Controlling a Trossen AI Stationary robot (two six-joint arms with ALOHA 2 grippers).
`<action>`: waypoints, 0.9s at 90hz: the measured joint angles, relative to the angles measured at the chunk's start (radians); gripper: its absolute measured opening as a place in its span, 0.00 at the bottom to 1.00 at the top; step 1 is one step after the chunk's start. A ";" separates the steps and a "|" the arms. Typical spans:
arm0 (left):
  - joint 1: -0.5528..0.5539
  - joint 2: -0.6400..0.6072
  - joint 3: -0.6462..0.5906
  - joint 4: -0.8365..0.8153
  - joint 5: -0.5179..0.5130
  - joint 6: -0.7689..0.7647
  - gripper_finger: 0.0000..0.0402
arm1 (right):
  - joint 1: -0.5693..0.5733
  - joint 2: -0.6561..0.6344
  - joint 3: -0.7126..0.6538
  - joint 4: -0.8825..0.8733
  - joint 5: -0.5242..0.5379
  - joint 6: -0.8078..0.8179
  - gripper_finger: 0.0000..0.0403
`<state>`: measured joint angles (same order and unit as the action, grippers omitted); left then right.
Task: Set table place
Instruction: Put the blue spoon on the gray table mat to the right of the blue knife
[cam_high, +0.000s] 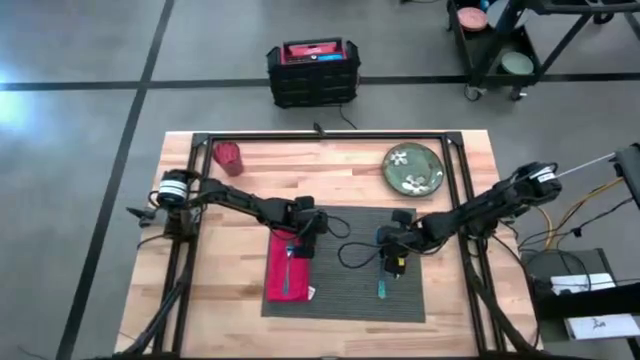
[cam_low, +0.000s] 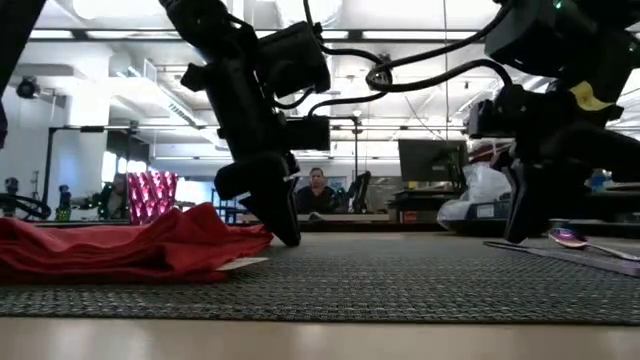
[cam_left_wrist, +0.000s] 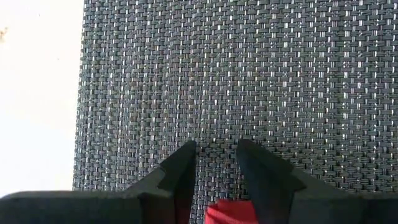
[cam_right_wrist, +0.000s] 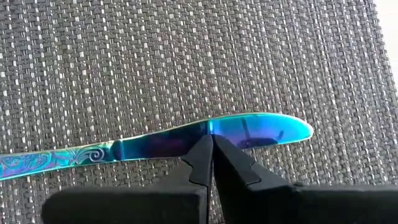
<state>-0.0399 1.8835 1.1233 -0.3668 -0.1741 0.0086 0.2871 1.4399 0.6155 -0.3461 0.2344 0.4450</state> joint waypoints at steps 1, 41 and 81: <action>0.000 0.000 0.000 0.000 0.000 0.000 0.28 | 0.000 0.000 0.000 0.000 0.000 0.000 0.00; -0.001 -0.069 0.018 -0.045 0.000 -0.002 0.28 | 0.001 -0.047 0.118 -0.158 -0.007 -0.033 0.00; 0.012 -0.145 -0.006 0.002 0.000 0.011 0.28 | 0.277 -0.251 0.062 -0.254 -0.097 0.330 0.00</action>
<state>-0.0280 1.7387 1.1177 -0.3649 -0.1744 0.0193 0.5645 1.1886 0.6771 -0.6000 0.1373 0.7755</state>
